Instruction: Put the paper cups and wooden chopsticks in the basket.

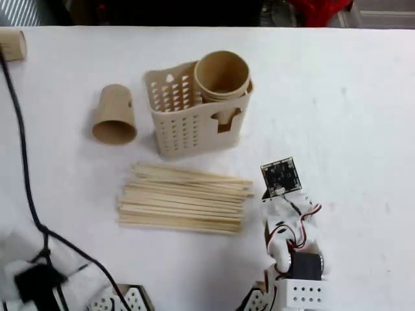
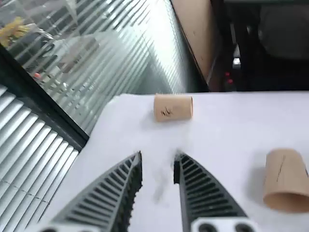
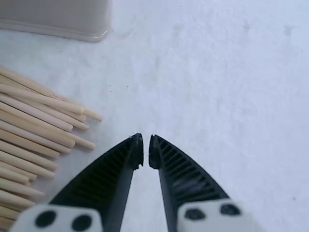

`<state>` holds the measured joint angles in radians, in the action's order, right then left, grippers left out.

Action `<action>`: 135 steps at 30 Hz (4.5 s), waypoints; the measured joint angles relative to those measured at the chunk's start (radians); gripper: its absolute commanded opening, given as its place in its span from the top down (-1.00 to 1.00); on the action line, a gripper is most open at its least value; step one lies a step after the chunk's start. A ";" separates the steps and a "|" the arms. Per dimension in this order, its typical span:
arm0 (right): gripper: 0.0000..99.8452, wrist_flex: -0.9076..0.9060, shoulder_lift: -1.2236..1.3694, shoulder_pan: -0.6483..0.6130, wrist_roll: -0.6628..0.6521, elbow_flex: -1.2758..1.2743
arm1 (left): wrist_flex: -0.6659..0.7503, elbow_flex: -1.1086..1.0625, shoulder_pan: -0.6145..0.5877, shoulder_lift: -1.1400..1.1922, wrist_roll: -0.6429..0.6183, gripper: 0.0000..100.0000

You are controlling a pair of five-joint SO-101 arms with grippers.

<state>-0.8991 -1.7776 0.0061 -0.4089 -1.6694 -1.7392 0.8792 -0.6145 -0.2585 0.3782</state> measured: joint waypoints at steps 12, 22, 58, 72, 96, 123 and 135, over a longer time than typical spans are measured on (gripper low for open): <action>0.92 0.025 0.000 0.002 0.000 -0.012 | 0.388 -1.231 0.028 -0.196 0.086 0.74; 0.91 -0.021 0.000 -0.002 0.000 -0.012 | 0.641 -1.981 0.155 -0.977 0.086 0.70; 0.92 -0.209 0.000 0.040 0.000 -0.012 | 1.227 -1.565 0.258 0.049 0.341 0.37; 0.92 -0.209 0.000 0.040 0.000 -0.012 | 1.386 -1.330 0.258 0.450 0.235 0.72; 0.92 -0.209 0.000 0.040 0.000 -0.012 | 0.766 -1.149 0.262 -0.066 0.051 0.96; 0.92 -0.209 0.000 0.040 -0.002 -0.012 | -0.040 -0.031 0.982 0.362 -0.302 0.95; 0.92 -0.209 0.000 0.040 -0.002 -0.012 | -0.040 -0.021 0.950 0.368 -0.305 0.60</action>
<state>-1.1078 -1.7776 0.0460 -0.4104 -1.6817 -1.7791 0.8577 0.3353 0.1097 0.0729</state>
